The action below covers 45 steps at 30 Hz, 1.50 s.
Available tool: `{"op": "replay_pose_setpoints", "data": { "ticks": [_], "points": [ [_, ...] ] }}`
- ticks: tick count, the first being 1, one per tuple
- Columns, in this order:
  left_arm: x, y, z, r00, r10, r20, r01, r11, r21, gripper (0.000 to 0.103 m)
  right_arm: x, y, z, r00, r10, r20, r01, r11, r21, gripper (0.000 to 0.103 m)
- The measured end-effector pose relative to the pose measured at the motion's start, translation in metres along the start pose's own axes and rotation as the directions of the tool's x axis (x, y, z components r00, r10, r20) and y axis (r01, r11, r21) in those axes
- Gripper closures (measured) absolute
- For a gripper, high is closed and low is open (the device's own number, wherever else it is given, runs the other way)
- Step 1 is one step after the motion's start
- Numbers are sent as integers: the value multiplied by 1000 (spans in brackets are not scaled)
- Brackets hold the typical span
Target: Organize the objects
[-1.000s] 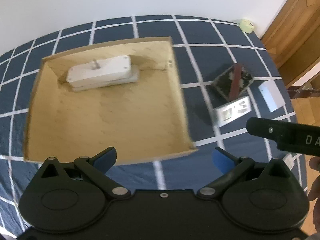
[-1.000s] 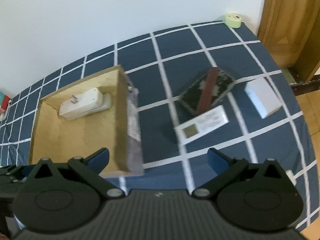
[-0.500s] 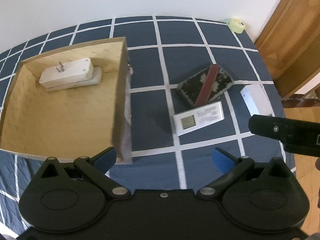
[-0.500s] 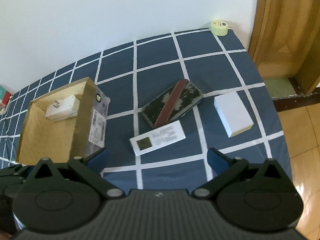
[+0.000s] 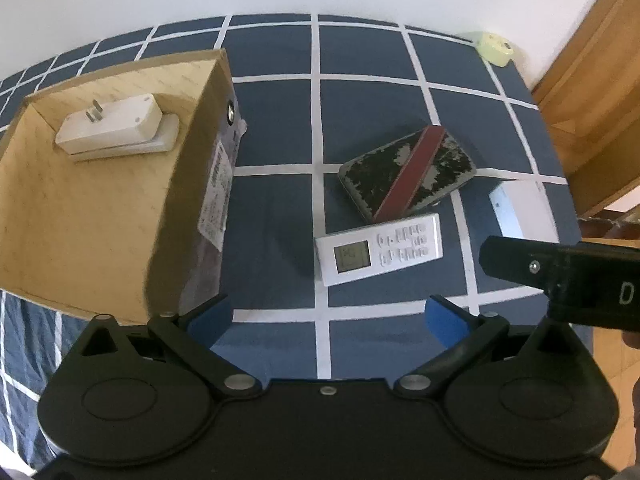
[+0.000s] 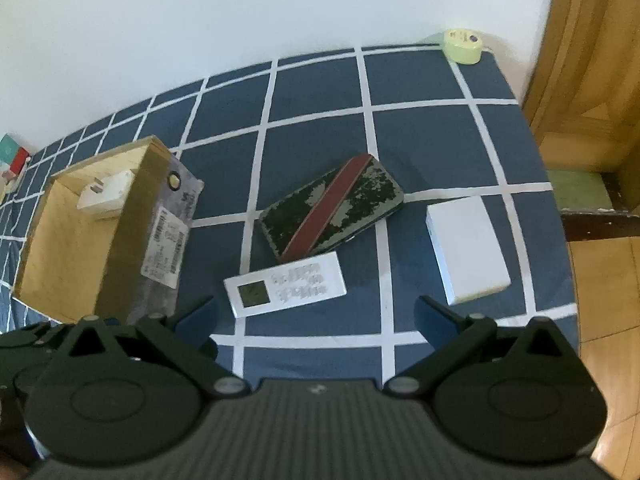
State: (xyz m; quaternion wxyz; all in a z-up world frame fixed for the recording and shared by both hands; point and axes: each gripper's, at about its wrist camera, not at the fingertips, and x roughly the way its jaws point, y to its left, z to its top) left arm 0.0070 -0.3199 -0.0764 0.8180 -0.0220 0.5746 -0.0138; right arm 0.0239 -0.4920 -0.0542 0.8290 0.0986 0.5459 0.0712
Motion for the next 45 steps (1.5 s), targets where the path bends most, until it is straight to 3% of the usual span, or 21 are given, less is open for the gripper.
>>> {"op": "replay_pose_setpoints", "data": {
  "ticks": [20, 25, 30, 39, 40, 45],
  "points": [
    [91, -2, 24, 993, -15, -117, 7, 997, -72, 0, 114, -13, 31, 980, 96, -176, -110, 992, -67, 4],
    [103, -3, 25, 991, -34, -129, 23, 996, -83, 0, 130, -12, 33, 970, 104, -218, -125, 989, -83, 14],
    [110, -5, 25, 989, -52, -139, 39, 995, -93, 0, 139, -14, 36, 964, 115, -239, -136, 988, -72, 17],
    [115, -2, 28, 983, -104, -150, 88, 990, -111, 7, 146, -14, 40, 950, 165, -265, -183, 982, -46, 25],
    [115, -2, 29, 982, -111, -150, 95, 989, -111, 11, 146, -12, 40, 945, 181, -272, -199, 979, -41, 30],
    [114, 0, 31, 976, -152, -155, 135, 984, -118, 21, 146, -9, 39, 947, 174, -271, -192, 980, -43, 30]
  ]
}}
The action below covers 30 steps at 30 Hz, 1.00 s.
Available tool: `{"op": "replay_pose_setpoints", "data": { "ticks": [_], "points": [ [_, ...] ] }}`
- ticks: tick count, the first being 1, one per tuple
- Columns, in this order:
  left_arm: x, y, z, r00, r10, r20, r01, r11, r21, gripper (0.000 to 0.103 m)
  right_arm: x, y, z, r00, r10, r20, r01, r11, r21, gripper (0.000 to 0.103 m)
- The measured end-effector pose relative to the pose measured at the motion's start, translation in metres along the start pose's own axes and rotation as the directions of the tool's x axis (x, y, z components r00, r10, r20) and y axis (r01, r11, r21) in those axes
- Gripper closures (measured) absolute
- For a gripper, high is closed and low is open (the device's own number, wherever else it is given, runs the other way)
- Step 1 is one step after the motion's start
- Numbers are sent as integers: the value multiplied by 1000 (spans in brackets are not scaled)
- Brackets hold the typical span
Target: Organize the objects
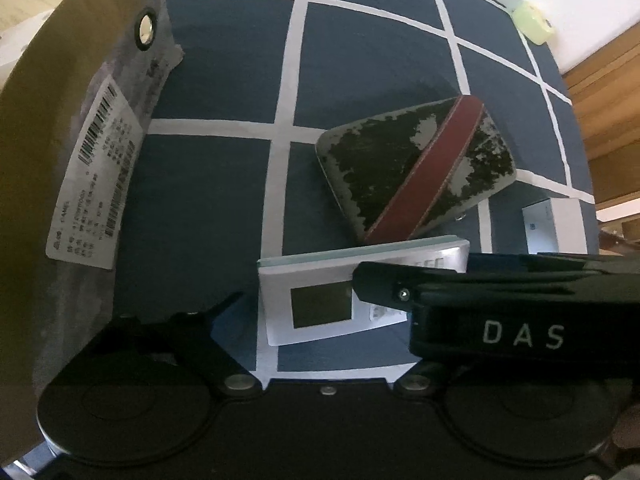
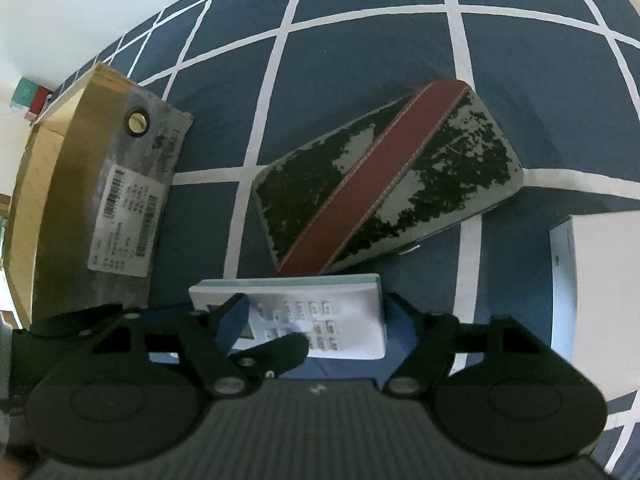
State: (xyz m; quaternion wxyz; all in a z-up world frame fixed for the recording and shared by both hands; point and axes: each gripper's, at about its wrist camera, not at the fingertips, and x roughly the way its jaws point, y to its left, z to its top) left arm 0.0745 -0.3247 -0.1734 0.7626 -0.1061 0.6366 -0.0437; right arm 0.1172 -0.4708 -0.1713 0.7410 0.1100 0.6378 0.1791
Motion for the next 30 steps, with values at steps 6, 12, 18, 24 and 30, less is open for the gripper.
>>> {"op": "replay_pose_setpoints", "data": {
  "ticks": [6, 12, 18, 24, 30],
  "points": [
    [0, -1, 1, 1000, -16, -9, 16, 1000, 12, 26, -2, 0, -2, 1000, -7, -6, 7, 1000, 17, 31],
    [0, 2, -4, 999, -27, -36, 27, 1000, -7, 26, -4, 6, -9, 1000, -23, -19, 24, 1000, 20, 32],
    [0, 4, -9, 997, -33, -68, 32, 999, -15, 26, -7, 12, -20, 999, -34, -35, 36, 999, 36, 33],
    [2, 4, -7, 996, -27, -83, 25, 999, -21, 26, -4, 9, -17, 997, -49, -53, 51, 998, 38, 35],
    [3, 3, -6, 996, -23, -88, 23, 1000, -10, 26, -2, 7, -15, 996, -58, -69, 59, 998, 16, 37]
  ]
}}
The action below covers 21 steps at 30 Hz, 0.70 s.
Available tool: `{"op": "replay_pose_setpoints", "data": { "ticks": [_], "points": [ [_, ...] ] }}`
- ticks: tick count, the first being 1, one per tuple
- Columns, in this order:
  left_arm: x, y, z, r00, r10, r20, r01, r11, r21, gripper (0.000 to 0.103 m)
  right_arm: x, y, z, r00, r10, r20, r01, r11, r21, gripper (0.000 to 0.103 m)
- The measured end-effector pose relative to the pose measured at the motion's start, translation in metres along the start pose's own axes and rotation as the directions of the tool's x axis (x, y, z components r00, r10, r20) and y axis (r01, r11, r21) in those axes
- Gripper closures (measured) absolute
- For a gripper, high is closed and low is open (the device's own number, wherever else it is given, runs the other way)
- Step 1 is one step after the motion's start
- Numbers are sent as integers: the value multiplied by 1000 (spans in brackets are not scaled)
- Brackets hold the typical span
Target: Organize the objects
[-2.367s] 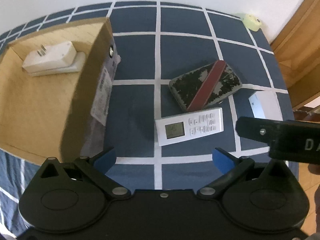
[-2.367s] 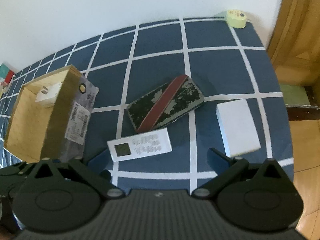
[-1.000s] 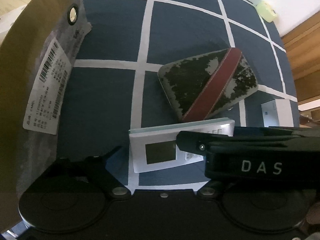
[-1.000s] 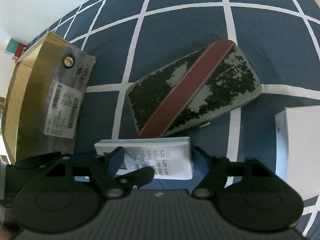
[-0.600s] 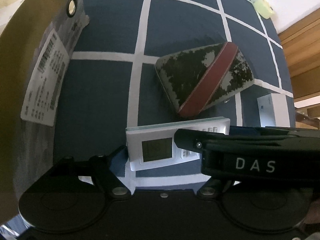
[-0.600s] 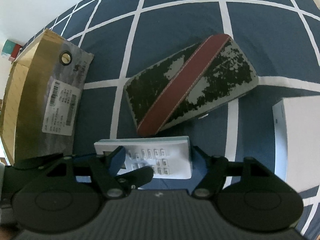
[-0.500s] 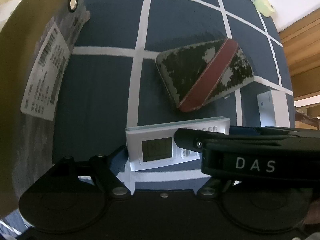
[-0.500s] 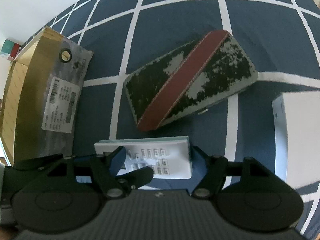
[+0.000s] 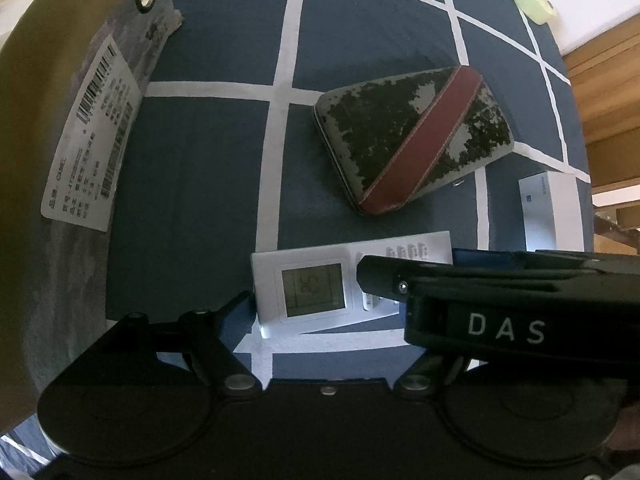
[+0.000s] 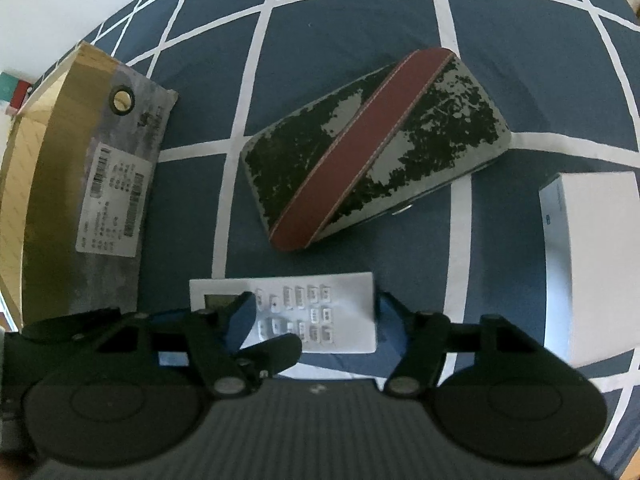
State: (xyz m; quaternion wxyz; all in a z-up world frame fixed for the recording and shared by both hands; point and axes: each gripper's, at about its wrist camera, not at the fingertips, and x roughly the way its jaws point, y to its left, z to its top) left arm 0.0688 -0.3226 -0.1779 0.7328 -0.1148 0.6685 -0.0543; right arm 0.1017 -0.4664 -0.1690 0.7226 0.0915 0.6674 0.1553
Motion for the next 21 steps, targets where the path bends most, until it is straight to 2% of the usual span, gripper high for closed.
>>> {"op": "replay_pose_setpoints", "data": {
  "ticks": [6, 12, 21],
  "points": [
    [-1, 2, 0, 1000, 2, 2, -2, 1000, -5, 26, 2, 7, 4, 1000, -23, -3, 23, 999, -43, 37],
    [-5, 2, -2, 1000, 17, 1, -17, 1000, 7, 28, 1, 8, 2, 1000, -23, -4, 23, 999, -37, 41],
    [-31, -5, -9, 999, 23, 42, -25, 999, 45, 27, -23, 19, -9, 998, -17, 56, 18, 1000, -25, 41]
  ]
}}
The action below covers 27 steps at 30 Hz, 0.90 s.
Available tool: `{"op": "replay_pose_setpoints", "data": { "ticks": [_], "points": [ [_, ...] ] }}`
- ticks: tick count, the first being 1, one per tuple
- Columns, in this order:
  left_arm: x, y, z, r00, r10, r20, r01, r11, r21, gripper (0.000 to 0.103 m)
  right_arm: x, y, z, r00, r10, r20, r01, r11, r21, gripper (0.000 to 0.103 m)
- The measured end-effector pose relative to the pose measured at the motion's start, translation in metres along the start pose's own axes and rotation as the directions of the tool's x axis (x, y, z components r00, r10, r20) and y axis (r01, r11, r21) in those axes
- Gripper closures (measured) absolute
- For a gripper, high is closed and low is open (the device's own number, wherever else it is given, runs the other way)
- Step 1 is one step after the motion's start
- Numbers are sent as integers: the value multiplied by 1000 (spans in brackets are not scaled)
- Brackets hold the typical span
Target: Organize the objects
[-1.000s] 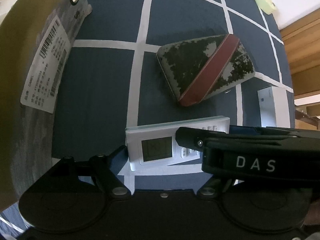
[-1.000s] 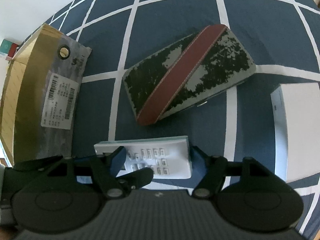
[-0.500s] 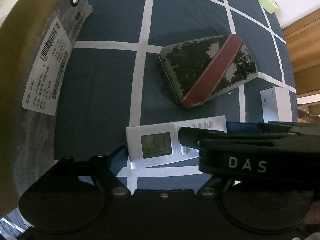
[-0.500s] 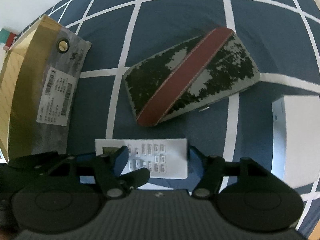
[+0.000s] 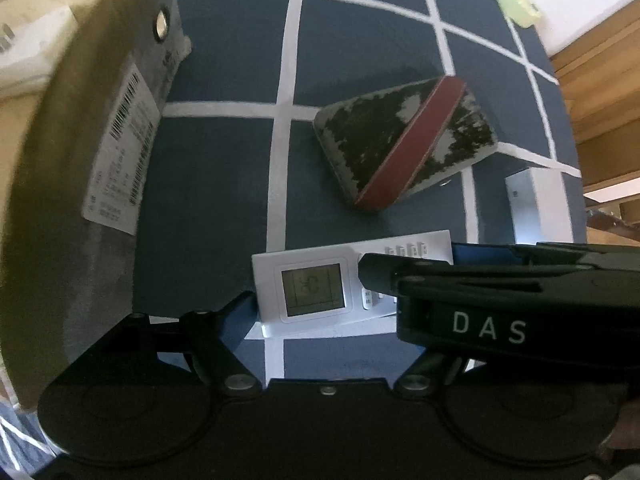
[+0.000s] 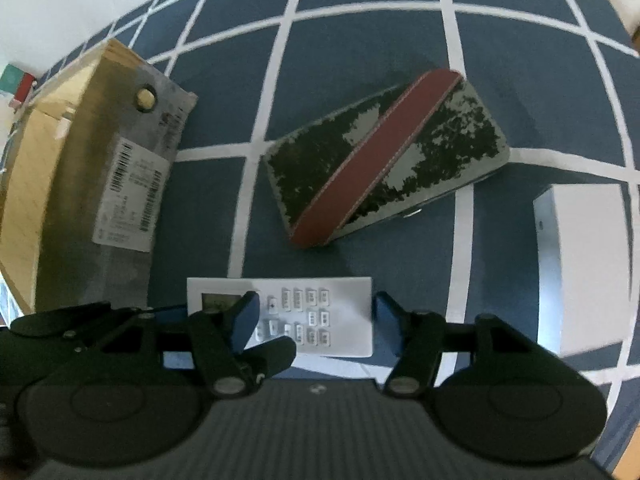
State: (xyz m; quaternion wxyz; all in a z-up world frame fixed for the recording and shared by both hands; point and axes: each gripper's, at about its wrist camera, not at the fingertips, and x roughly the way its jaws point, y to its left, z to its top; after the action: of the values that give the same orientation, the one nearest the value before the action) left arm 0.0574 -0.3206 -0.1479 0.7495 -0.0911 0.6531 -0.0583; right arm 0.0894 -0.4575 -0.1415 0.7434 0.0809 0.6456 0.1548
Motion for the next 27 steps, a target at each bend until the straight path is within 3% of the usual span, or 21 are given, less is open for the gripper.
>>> {"op": "replay_pose_setpoints", "data": {
  "ticks": [15, 27],
  "points": [
    [-89, 16, -29, 993, 14, 117, -24, 996, 82, 28, -71, 61, -33, 990, 12, 138, -15, 1000, 21, 41],
    [-140, 74, -39, 987, -6, 162, -15, 992, 123, 28, -85, 138, -43, 980, -6, 197, 0, 999, 32, 41]
  ]
}}
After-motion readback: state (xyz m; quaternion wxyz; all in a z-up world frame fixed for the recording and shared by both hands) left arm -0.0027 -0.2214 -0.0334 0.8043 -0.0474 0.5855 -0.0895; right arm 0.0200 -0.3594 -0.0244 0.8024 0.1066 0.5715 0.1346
